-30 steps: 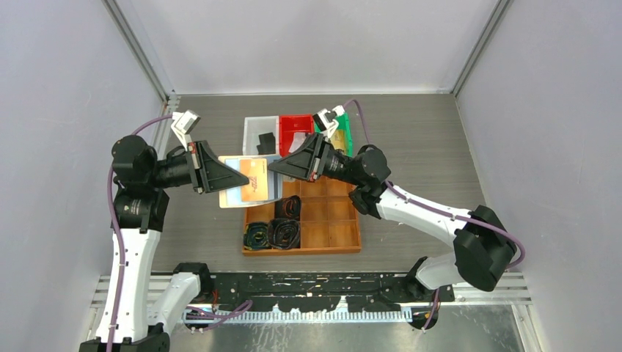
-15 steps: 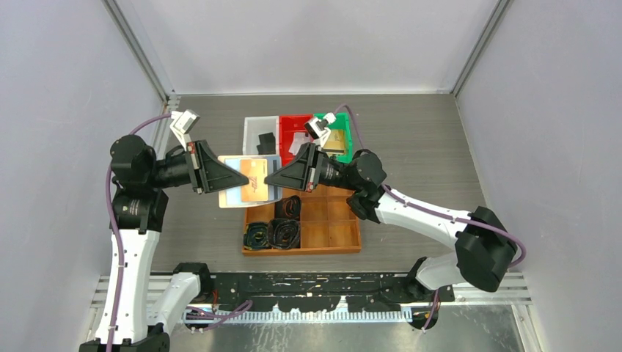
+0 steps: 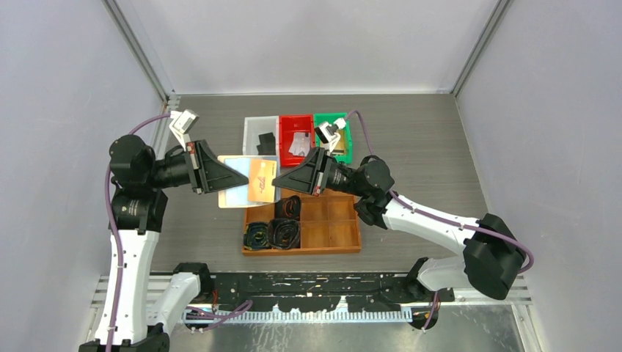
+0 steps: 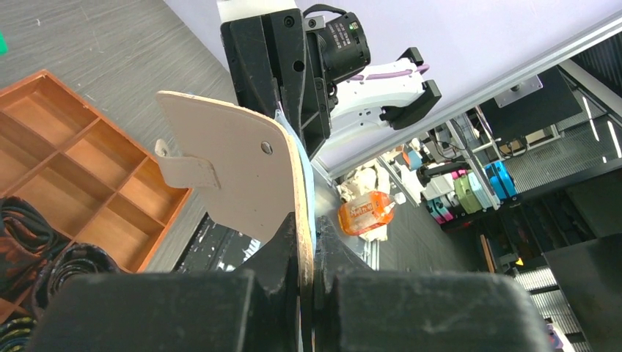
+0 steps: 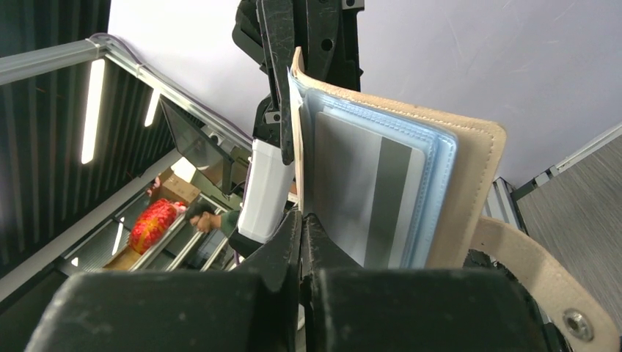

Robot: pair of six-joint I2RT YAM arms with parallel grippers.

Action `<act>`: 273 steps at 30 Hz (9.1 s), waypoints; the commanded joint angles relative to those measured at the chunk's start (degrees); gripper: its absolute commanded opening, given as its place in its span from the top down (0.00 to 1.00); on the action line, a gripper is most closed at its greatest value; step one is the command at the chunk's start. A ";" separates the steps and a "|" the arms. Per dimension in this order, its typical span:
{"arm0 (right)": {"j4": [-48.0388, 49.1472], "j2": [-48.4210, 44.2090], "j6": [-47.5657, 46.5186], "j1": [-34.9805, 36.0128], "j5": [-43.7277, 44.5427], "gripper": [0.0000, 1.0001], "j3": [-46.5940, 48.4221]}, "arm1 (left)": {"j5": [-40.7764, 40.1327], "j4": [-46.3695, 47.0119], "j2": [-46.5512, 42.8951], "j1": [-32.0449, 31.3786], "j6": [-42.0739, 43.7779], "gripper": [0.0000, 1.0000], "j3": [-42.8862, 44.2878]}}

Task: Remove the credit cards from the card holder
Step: Remove the credit card from the card holder, then place the credit card in the storage box, then remove the credit card from the card holder.

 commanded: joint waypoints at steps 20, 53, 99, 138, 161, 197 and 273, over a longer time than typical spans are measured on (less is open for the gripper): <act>-9.08 0.08 -6.33 1.91 1.55 0.86 7.55 | -7.29 -16.28 -1.21 0.05 18.94 1.00 7.07; -76.62 19.78 -47.96 -30.05 21.91 0.99 34.99 | 4.91 -7.25 -6.79 0.05 18.44 1.00 6.88; -78.68 27.34 -58.30 -26.48 33.00 0.57 52.03 | 5.17 -8.27 -4.75 0.05 17.75 1.00 9.64; -81.28 11.32 -73.46 1.22 -14.94 0.17 51.75 | -11.16 -65.52 3.77 -4.76 80.03 0.98 11.25; -78.29 15.73 -71.38 11.30 -18.47 0.51 48.22 | -10.87 -70.85 4.77 -9.72 87.57 1.00 16.66; -9.01 0.93 -15.60 5.73 14.23 0.99 10.08 | -19.02 -21.72 -12.67 -9.66 37.88 0.73 1.55; -75.85 4.21 -72.97 13.08 2.76 0.98 40.55 | -11.16 -47.41 -1.87 -9.73 56.33 0.69 9.55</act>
